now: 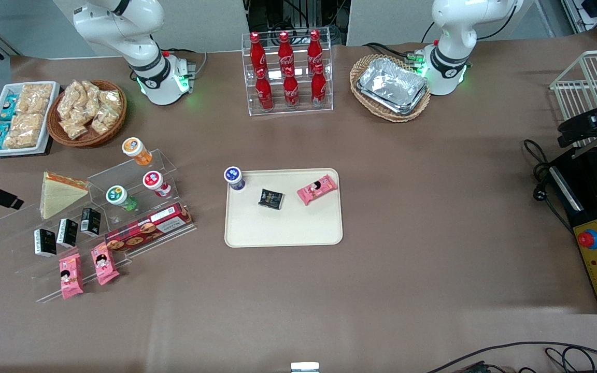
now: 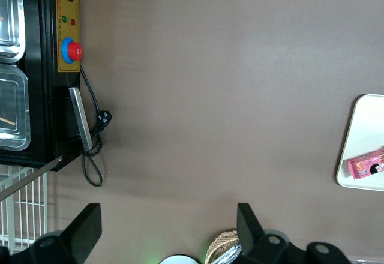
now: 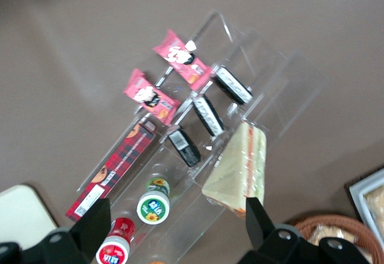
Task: Place sandwich on tray
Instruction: 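Move the right gripper toward the wrapped sandwich on the acrylic rack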
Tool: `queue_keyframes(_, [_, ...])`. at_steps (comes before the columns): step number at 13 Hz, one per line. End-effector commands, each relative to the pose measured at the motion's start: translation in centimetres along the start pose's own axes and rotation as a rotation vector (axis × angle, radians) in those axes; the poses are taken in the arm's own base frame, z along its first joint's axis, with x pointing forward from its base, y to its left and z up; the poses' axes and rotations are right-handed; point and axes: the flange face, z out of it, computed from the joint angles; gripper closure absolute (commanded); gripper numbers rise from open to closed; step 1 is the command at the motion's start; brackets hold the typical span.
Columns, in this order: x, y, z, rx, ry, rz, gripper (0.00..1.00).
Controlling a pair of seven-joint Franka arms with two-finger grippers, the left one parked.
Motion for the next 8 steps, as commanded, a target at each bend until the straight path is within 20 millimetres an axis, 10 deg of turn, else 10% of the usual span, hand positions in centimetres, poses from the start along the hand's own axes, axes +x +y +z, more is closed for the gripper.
queue_keyframes(1, [-1.0, 4.6, 1.4, -0.007, -0.041, 0.184, 0.00])
queue_keyframes(8, [-1.9, 6.8, 8.4, -0.033, -0.037, 0.608, 0.00])
